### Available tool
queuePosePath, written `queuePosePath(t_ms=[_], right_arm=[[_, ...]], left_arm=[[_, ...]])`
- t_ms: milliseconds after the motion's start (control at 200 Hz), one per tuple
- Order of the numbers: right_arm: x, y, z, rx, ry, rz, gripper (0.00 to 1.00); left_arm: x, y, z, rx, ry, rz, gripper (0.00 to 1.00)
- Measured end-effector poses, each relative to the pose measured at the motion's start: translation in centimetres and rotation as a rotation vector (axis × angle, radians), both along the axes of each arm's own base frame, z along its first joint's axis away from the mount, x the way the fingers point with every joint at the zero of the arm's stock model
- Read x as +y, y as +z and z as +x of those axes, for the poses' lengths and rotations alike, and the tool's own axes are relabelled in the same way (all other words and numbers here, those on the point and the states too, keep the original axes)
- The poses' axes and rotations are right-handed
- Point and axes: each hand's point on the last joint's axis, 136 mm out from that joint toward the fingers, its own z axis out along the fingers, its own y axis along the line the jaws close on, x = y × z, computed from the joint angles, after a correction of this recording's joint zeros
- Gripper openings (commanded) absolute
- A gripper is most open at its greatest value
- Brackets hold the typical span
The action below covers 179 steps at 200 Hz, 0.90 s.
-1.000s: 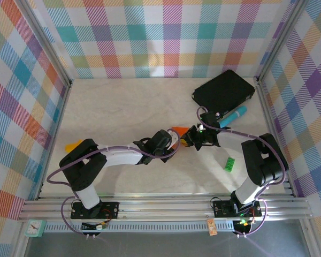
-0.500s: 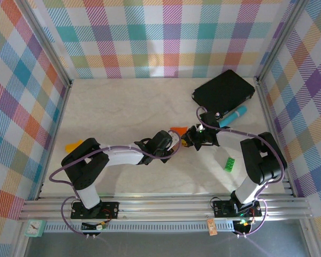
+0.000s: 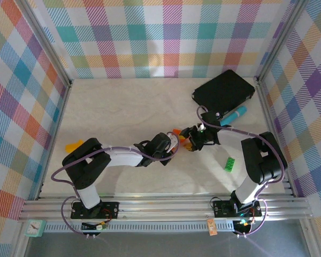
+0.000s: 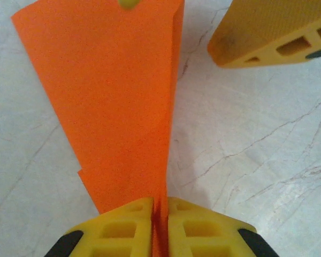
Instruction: Fold a paper plane with a square sheet of paper (pick it up from the middle)
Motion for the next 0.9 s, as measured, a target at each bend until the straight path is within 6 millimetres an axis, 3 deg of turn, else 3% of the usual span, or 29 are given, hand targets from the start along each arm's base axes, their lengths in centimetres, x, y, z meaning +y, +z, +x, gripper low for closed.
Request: queuePosePath(t_ms=[415,895], right_arm=[[-2.6,1.7,0.5,-0.132,-0.005,-0.117,0.73],[-3.7,0.9,0.2,-0.26,0.12,-0.23,0.8]], left_arm=[[-0.3,-0.8,-0.8,0.105,0.015,-0.104,0.11],[0.4,-0.1,0.2,0.33,0.133,-0.317,0.01]])
